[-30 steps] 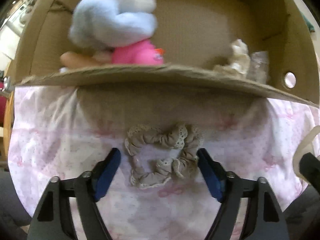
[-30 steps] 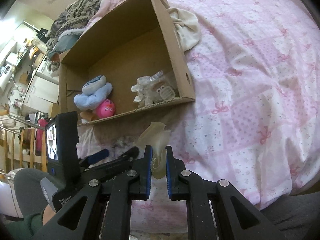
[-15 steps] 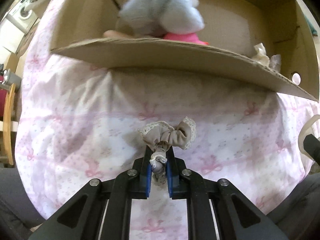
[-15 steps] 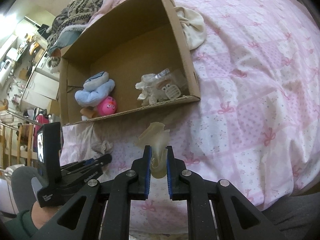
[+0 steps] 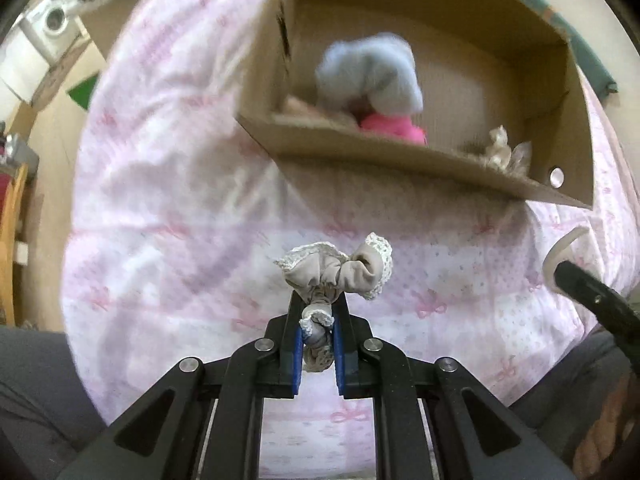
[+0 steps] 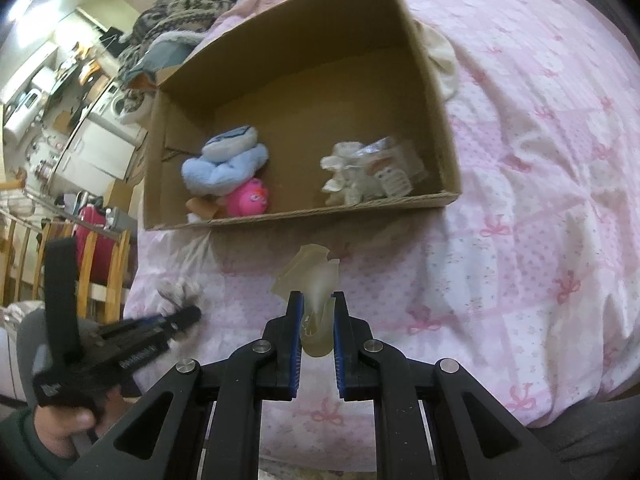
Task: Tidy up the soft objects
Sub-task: 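Carry the scrunchie and beige piece with both grippers over the box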
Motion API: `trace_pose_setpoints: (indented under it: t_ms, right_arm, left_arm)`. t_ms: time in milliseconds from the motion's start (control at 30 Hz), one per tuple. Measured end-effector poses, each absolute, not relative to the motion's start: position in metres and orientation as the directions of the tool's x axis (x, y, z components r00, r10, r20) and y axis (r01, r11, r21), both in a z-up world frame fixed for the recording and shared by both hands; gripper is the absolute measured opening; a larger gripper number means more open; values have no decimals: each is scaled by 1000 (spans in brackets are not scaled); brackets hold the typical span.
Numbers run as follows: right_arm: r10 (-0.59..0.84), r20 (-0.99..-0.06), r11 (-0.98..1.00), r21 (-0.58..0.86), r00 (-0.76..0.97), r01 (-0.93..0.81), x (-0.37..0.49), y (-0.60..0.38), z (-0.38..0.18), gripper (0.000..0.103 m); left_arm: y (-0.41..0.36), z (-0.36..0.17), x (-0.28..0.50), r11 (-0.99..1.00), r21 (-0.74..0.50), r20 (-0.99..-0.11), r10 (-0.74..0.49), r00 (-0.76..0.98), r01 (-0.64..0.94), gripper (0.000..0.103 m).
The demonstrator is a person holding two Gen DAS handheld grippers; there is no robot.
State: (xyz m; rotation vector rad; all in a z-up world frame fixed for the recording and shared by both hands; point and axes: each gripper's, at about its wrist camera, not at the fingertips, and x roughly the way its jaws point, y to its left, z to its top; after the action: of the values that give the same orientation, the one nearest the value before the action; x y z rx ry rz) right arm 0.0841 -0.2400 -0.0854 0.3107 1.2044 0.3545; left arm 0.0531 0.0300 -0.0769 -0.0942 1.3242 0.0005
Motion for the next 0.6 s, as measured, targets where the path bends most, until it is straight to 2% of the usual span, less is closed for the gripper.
trace_pose_setpoints:
  t_ms: [267,600]
  right_arm:
    - [412,-861,911,381,299,-159,82,-229,-88,14]
    - [441,-812,897,381,382,-226,73,-226,-68,14]
  left_arm:
    - [58,-59,57,993,-88,-963,-66,261,-73,11]
    - [11,-42,57,996,-92,-929,-79,362,-19,11]
